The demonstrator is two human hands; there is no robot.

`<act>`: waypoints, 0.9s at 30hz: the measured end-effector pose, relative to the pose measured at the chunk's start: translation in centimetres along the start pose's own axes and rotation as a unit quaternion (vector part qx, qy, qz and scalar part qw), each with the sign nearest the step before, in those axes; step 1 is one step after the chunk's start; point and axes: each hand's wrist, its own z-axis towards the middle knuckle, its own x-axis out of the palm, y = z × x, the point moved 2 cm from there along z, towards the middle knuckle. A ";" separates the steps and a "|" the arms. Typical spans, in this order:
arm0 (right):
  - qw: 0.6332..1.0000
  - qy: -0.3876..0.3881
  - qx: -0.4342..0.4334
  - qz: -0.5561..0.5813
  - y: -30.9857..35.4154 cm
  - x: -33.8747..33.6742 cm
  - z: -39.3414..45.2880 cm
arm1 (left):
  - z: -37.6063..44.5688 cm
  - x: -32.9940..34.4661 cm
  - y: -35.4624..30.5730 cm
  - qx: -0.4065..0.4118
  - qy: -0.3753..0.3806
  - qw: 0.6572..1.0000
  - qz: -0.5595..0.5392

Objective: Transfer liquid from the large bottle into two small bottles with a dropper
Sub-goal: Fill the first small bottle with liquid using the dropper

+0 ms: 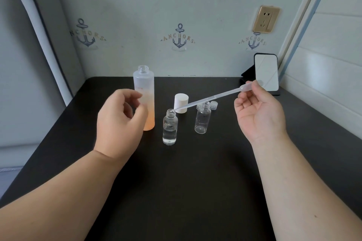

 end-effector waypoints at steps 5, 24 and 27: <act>1.000 0.000 -0.006 -0.004 0.0 -0.1 0.0 | -0.6 1.2 -0.4 0.046 0.138 0.989 0.023; 0.999 0.015 -0.029 -0.031 0.1 -0.1 0.1 | -0.6 2.7 0.5 0.048 0.256 0.961 0.096; 0.999 0.012 -0.031 -0.032 0.1 0.0 0.1 | -0.7 2.6 0.4 0.050 0.258 0.960 0.098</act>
